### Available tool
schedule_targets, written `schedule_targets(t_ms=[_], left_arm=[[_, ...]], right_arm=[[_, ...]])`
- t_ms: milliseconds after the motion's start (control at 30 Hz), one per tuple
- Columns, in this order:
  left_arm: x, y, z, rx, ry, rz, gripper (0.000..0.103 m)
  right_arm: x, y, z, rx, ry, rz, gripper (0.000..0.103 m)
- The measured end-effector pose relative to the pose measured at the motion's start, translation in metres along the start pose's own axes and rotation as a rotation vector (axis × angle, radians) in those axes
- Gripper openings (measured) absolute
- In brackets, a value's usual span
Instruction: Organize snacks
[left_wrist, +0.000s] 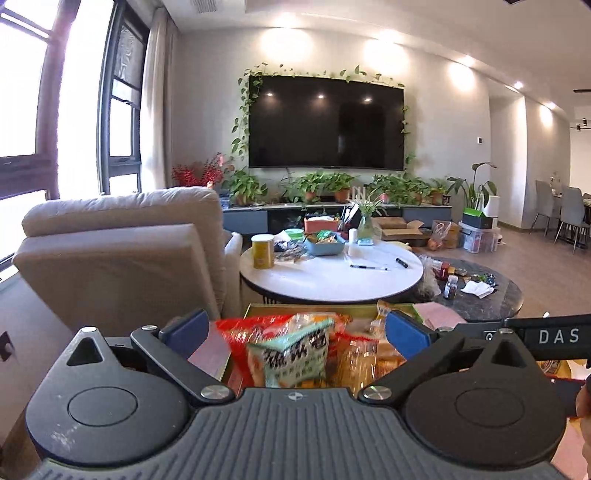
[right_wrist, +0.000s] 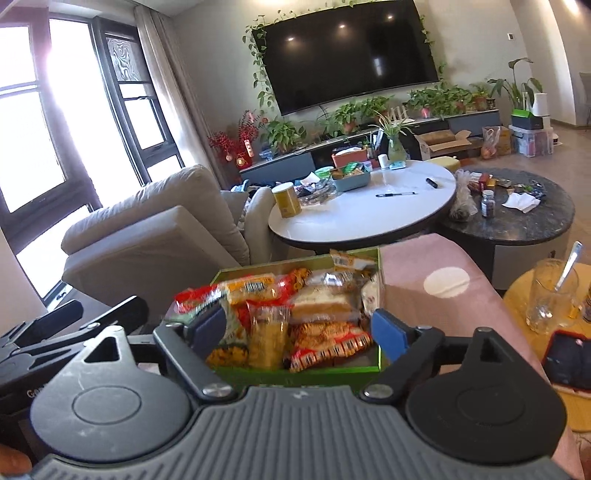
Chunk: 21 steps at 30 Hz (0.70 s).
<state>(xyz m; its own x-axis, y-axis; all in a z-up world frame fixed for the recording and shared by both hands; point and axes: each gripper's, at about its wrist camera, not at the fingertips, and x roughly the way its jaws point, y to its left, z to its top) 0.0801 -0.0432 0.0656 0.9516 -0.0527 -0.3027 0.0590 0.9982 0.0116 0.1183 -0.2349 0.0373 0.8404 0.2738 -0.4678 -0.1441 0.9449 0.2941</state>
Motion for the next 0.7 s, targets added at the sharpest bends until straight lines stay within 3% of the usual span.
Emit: schedule_targets(t_ms=[433,700], left_arm=[[-0.040,0.011,-0.017,-0.022,0.021,0.102,0.103],[-0.062,0.018,-0.023,-0.039,0.014,0.125,0.103]], right_arm=[[-0.029,0.006,-0.022,-0.032,-0.008,-0.011,0.070],[-0.040,0.011,-0.033,-0.049,-0.013,-0.007,0.070]])
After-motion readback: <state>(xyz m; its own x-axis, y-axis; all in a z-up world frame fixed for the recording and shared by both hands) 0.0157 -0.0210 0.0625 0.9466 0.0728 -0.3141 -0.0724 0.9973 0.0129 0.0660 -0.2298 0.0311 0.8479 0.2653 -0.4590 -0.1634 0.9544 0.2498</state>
